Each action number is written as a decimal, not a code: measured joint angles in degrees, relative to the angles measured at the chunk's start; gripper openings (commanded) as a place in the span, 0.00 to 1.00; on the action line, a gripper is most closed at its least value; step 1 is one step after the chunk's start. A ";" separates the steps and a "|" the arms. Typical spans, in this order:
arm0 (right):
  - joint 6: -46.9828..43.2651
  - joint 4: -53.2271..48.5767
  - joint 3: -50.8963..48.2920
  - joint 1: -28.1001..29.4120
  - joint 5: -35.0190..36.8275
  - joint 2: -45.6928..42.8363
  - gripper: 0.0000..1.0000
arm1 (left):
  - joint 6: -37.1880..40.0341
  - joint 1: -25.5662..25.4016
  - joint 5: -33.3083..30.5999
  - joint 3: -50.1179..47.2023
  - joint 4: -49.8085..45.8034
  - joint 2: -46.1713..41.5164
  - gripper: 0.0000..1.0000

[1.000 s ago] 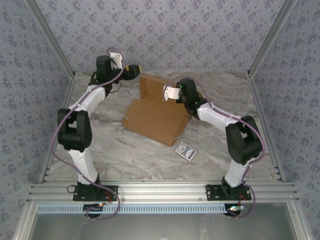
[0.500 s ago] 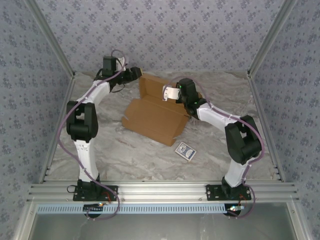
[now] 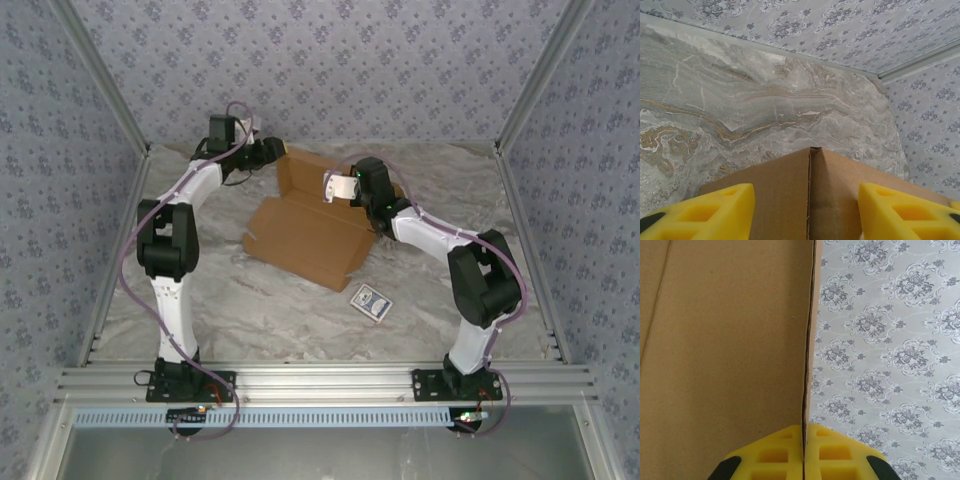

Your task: Fold the paper box

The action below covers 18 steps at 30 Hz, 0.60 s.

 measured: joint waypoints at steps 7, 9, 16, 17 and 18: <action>-1.49 2.58 -1.46 0.11 0.50 0.15 0.00 | 0.00 0.00 0.26 0.20 0.04 0.00 0.45; -1.92 3.39 -2.10 0.17 0.72 0.17 0.00 | -0.07 0.00 0.66 0.17 0.13 0.00 0.43; -3.04 6.01 -3.52 0.48 1.73 0.20 0.00 | -1.66 0.17 2.08 -1.70 2.89 -0.07 0.38; -3.21 6.43 -3.74 0.48 1.77 0.24 0.00 | -1.99 0.17 2.27 -2.19 3.58 -0.13 0.38; -3.41 6.86 -3.93 0.48 1.88 0.24 0.00 | -2.23 0.22 2.43 -2.69 4.31 -0.24 0.37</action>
